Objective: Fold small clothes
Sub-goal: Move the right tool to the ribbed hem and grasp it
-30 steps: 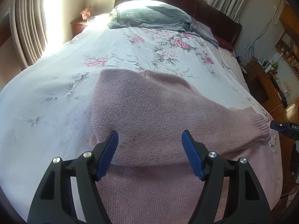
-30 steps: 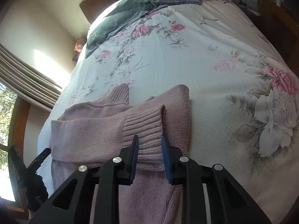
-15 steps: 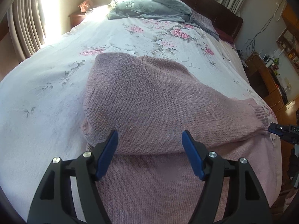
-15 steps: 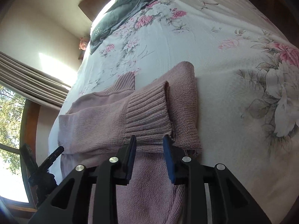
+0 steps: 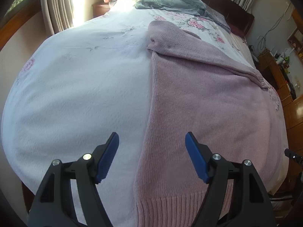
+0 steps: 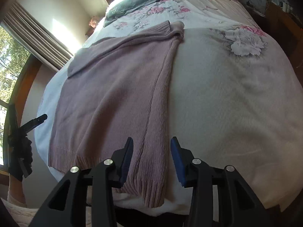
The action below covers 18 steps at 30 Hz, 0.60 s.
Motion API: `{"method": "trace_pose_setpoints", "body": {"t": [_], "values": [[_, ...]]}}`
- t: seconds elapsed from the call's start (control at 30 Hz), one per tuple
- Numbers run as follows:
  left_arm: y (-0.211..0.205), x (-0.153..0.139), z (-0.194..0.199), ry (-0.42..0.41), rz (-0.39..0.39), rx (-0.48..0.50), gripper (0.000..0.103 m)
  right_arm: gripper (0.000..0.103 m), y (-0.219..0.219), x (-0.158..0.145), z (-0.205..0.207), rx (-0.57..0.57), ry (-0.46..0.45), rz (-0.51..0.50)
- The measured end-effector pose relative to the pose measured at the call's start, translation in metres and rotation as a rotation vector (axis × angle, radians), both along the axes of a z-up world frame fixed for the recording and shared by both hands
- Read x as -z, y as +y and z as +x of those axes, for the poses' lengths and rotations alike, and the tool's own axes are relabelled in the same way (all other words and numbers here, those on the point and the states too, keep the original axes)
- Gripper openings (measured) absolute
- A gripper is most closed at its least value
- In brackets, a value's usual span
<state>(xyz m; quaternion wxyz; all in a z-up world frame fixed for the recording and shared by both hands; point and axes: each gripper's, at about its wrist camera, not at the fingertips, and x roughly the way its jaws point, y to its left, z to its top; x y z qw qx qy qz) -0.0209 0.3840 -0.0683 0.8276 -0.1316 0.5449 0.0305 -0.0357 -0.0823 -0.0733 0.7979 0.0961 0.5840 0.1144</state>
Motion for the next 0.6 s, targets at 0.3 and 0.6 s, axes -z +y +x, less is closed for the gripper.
{"method": "trace_pose_setpoints", "body": {"t": [0.3,0.6], "values": [[-0.015,0.014,-0.053,0.065,-0.018,0.0,0.072,0.045,0.028,0.044,-0.059,0.07,0.097,-0.042],[-0.036,0.033,-0.066,0.076,-0.016,0.048,0.074,0.015,0.03,0.065,-0.054,0.102,0.087,-0.021]]}}
